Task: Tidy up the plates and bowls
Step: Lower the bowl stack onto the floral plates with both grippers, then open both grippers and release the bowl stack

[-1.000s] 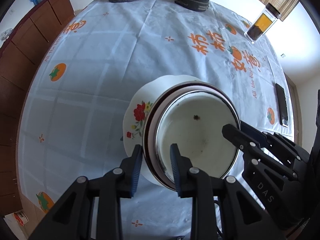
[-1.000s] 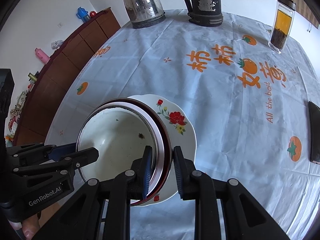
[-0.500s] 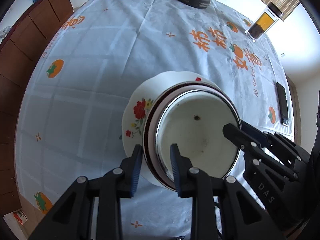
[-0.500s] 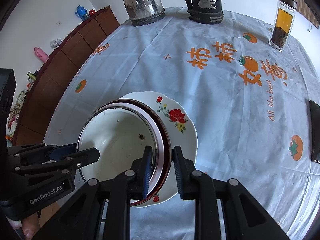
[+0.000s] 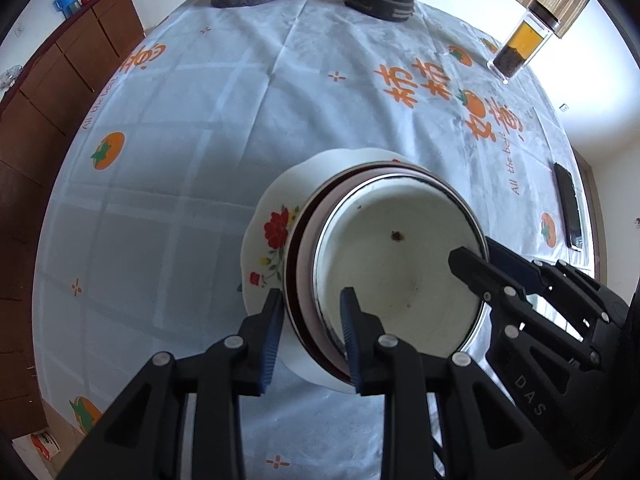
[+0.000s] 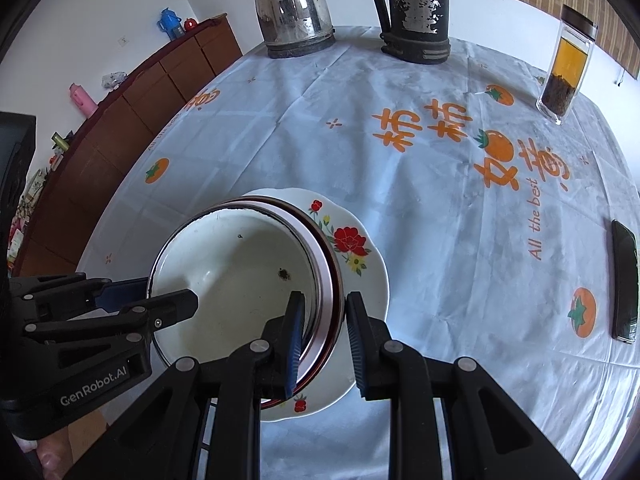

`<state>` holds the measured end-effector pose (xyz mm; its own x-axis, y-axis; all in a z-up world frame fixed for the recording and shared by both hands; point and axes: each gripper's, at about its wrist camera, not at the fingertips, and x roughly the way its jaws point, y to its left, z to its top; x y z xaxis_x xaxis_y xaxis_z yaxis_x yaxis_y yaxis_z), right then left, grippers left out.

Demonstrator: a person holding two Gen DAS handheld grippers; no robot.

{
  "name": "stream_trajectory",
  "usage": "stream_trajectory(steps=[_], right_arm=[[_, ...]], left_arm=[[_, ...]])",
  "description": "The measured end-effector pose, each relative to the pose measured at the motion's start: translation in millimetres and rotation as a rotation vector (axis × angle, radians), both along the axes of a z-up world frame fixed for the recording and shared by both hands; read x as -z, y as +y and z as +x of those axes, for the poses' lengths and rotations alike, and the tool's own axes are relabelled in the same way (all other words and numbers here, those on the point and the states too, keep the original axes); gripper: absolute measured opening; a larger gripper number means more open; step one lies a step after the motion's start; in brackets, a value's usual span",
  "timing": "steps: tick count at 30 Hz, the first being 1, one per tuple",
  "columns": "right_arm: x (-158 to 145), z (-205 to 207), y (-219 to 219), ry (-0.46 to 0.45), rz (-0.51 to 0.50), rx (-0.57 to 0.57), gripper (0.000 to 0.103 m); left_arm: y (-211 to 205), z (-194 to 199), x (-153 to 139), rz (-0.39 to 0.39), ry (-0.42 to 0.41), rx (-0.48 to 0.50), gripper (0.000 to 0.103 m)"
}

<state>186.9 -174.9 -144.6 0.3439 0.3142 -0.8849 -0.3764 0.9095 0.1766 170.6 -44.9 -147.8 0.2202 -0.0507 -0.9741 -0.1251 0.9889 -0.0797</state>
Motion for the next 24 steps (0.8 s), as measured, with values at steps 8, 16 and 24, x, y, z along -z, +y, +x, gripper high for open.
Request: stream_trajectory(steps=[8,16,24], right_arm=[[1,-4,0,-0.028,0.001,-0.006,0.023],[0,-8,0,-0.033,0.024,-0.017,0.032],[-29,-28,-5,-0.151,0.057,-0.016,0.062]], left_arm=[[2,-2,0,-0.017,-0.015,0.002,0.032],[2,-7,0,-0.018,-0.021,-0.009,0.035],[5,-21,-29,0.014,-0.090,-0.015,0.045]])
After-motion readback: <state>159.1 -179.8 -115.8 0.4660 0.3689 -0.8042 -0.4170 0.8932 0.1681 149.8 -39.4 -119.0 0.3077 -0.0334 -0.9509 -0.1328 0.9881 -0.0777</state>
